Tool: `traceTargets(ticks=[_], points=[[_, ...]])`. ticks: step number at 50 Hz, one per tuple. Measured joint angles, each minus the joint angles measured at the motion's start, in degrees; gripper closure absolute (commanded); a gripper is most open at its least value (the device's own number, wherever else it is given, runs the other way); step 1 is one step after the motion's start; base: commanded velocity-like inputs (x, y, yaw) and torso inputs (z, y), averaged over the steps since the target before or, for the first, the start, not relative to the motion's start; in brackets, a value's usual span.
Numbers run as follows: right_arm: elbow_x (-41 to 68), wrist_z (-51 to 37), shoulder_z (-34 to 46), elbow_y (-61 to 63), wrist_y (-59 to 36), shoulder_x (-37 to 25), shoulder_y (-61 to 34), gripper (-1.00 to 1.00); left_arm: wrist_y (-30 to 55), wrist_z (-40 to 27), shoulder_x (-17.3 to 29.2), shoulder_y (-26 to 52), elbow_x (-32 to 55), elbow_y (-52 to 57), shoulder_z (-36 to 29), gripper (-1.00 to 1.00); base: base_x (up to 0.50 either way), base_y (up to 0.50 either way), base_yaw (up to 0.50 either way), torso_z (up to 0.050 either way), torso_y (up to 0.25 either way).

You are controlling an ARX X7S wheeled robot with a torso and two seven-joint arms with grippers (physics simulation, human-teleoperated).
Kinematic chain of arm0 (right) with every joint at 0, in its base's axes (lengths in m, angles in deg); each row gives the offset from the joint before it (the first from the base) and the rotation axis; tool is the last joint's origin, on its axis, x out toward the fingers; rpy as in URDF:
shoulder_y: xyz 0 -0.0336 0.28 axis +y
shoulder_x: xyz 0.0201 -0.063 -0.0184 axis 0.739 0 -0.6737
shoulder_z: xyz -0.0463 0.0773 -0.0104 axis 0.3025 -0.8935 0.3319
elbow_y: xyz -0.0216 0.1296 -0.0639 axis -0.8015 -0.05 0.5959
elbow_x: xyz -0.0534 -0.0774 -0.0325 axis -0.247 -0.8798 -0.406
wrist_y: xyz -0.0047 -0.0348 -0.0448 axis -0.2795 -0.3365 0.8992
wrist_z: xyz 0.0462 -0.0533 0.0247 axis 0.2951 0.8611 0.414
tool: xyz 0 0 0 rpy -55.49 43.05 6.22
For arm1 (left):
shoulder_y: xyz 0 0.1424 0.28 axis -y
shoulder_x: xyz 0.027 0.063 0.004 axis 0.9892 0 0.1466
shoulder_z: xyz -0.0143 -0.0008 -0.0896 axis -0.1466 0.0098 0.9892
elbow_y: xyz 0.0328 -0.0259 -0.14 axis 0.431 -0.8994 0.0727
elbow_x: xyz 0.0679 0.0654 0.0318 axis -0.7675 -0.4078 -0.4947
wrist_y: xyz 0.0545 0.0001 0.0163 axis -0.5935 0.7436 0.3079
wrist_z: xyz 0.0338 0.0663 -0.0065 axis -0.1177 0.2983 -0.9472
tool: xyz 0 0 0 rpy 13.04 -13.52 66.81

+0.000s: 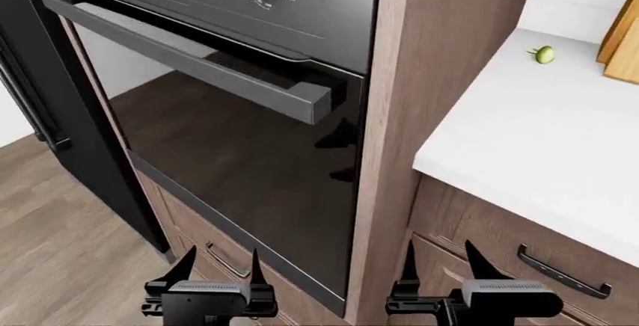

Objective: Open the oven door

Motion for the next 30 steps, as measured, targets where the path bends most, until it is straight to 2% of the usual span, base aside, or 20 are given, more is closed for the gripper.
traceTargets(ticks=[12,30], points=[[0.25,-0.28,0.07,-0.29,0.76,-0.01,-0.04,-1.00,-0.44,-0.17,0.21,0.26,0.54,-0.22,0.05,-1.00,0.00,0.00,0.00,0.000,0.000],[0.48,-0.59,0.32,-0.53,1.49,-0.25,0.05,-1.00,-1.60,-0.16,0.41,0.17,1.98,-0.45,0.23,-1.00,0.00,0.00,0.00,-0.050,0.000]])
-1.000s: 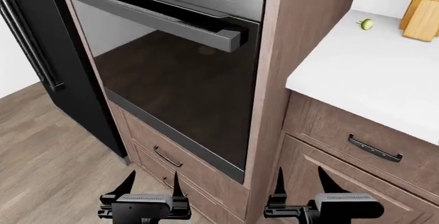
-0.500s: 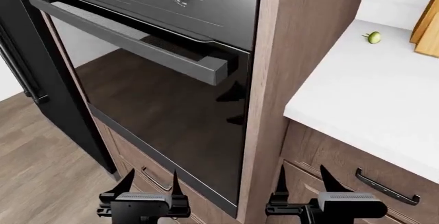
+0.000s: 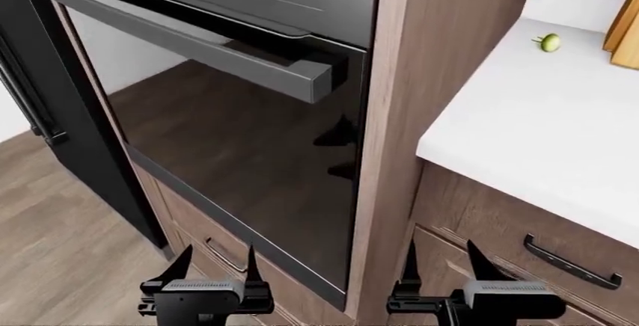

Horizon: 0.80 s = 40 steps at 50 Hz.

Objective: Open the oven door

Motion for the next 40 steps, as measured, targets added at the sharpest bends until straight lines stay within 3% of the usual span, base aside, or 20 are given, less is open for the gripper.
traceTargets(ticks=[40], points=[[0.35,-1.02,0.60,0.30,0.36,-0.64,0.06,-1.00,-0.81,0.17,1.13,0.05,0.78,0.48,-1.18,-1.00,0.00,0.00,0.00,-0.050,0.000]])
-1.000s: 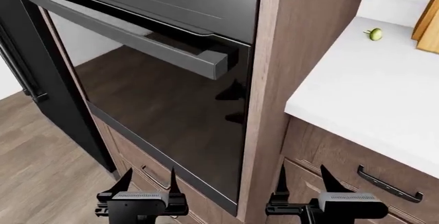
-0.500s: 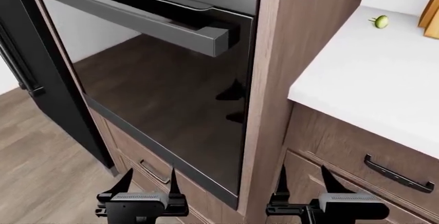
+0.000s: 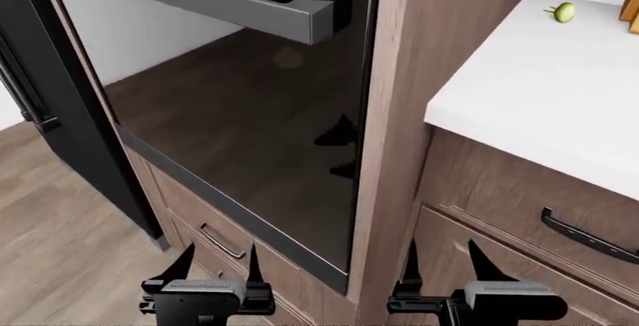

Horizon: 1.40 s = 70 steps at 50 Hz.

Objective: Open the oven door

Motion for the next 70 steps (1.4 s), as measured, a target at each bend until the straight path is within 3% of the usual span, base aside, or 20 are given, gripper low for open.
traceTargets(ticks=[62,70], points=[[0.25,-1.02,1.17,-0.87,1.27,-0.83,-0.12,-1.00,-0.38,-0.63,1.13,0.69,0.28,-0.35,-1.49,-1.00,0.00,0.00,0.00,-0.049,0.000],[0.05,-1.10,1.77,-1.70,1.78,-0.30,-0.48,-1.00,6.87,-3.20,8.69,0.75,-13.67,10.43,-1.08,-1.00,0.00,0.00,0.00,0.000,0.000]])
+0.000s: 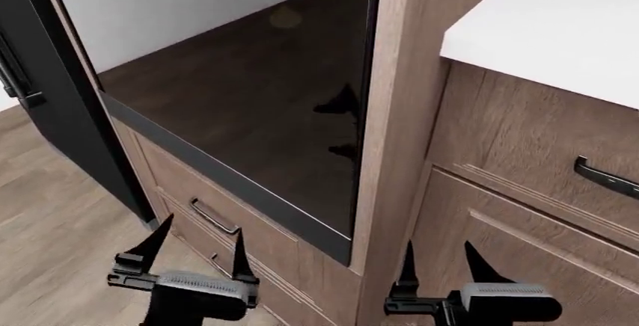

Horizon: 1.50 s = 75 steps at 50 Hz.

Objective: Open the oven door

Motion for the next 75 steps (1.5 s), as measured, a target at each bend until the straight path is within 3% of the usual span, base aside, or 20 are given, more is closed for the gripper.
traceTargets(ticks=[8,16,25,31,48,75], points=[[-0.50,-0.23,0.96,-1.11,0.45,0.96,-0.68,-1.00,11.08,2.22,11.44,-0.57,-14.77,14.23,3.67,-1.00,0.00,0.00,0.00,0.000,0.000],[-0.66,-0.43,1.65,-1.82,0.64,1.66,-1.47,-1.00,19.23,7.29,21.29,-0.51,-23.45,24.30,7.83,-1.00,0.00,0.00,0.00,0.000,0.000],[-0.45,-0.43,1.97,-2.92,1.03,2.06,-2.57,-1.00,24.74,14.11,29.25,2.28,-27.20,30.65,11.31,-1.00,0.00,0.00,0.00,0.000,0.000],[-0.15,-0.41,1.99,-3.55,1.34,2.16,-3.18,-1.00,25.65,19.77,32.50,8.22,-26.15,31.36,11.25,-1.00,0.00,0.00,0.00,0.000,0.000],[0.63,-0.75,1.87,-3.71,1.73,1.82,-3.47,-1.00,26.19,29.01,34.96,25.58,-23.24,25.23,10.04,-1.00,0.00,0.00,0.00,0.000,0.000],[0.97,-1.59,1.97,-4.35,2.46,1.47,-3.52,-1.00,16.72,38.75,28.13,57.76,-26.17,4.17,-2.27,-1.00,0.00,0.00,0.00,0.000,0.000]])
